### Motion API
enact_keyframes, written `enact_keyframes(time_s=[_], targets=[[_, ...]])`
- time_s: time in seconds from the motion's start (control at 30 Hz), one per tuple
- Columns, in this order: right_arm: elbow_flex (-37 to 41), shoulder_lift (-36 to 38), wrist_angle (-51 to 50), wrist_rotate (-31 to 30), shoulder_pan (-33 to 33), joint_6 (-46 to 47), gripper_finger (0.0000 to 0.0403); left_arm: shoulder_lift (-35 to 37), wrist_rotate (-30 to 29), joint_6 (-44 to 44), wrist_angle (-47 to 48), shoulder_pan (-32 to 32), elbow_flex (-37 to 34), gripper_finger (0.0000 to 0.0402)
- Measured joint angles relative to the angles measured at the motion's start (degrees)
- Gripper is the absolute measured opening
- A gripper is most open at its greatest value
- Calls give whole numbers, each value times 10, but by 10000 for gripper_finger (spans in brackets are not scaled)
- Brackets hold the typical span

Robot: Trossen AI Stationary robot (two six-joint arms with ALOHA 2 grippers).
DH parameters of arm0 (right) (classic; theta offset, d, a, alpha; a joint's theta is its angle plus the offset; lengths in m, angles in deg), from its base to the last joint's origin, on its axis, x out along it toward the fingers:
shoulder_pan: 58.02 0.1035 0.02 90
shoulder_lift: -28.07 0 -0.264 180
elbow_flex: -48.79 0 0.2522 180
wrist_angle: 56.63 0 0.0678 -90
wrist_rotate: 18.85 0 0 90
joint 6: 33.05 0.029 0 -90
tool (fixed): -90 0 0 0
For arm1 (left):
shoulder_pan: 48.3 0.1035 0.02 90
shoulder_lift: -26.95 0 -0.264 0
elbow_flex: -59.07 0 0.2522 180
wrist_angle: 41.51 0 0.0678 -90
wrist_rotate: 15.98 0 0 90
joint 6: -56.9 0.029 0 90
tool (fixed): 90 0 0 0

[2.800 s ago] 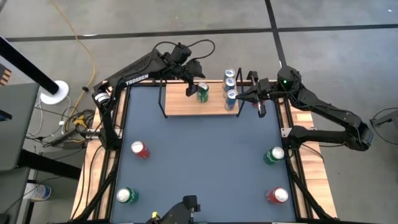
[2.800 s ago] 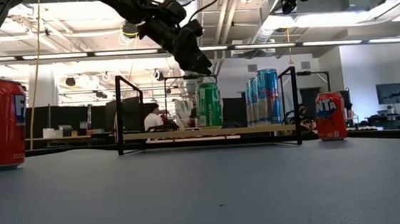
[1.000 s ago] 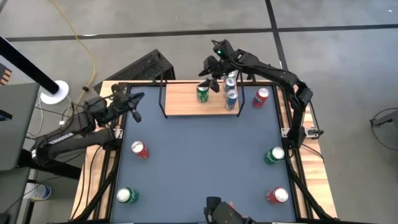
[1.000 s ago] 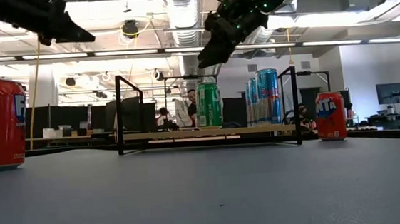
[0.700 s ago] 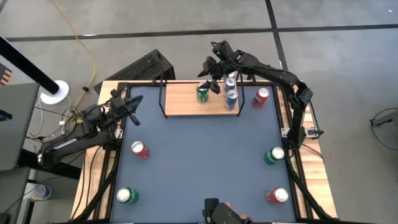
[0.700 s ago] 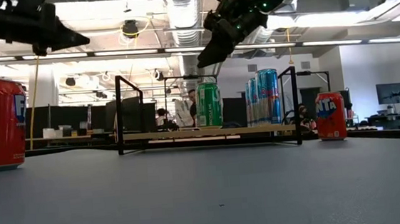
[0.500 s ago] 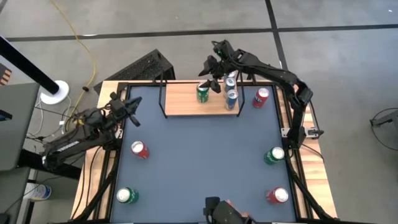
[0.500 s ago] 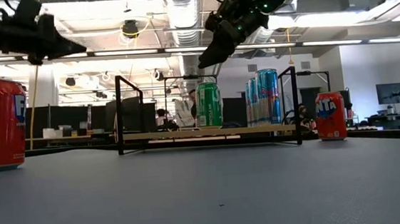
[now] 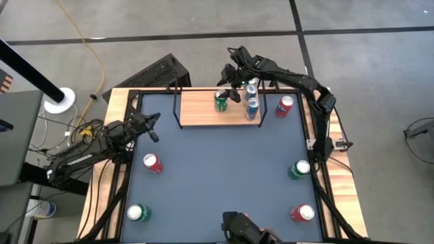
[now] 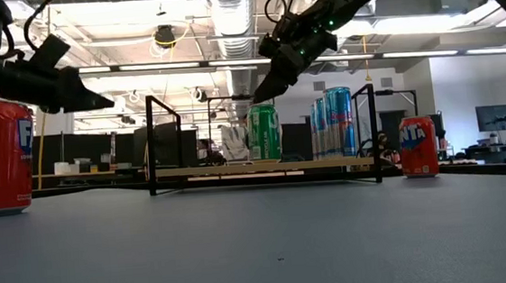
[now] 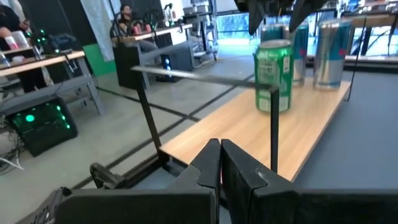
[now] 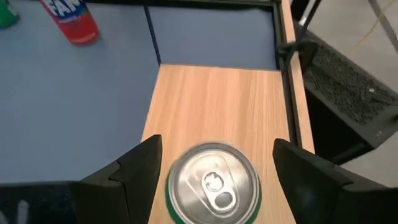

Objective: Place canned beverage on shelf
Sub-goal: Put the right green soda can on the shelf

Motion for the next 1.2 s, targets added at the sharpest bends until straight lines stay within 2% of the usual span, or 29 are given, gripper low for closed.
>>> enact_keyframes(time_s=[0.6,0.77,1.03,1.2], targets=[[0,-19,-20,-19,1,-11,296,-2,-6,8,25,0,1,0],[0,-23,-19,-53,6,6,289,-2,-6,9,26,0,1,0],[-1,-25,2,-85,17,87,246,-2,-6,9,26,0,1,0],[-2,-25,10,-142,30,177,221,-2,-6,9,27,0,1,0]])
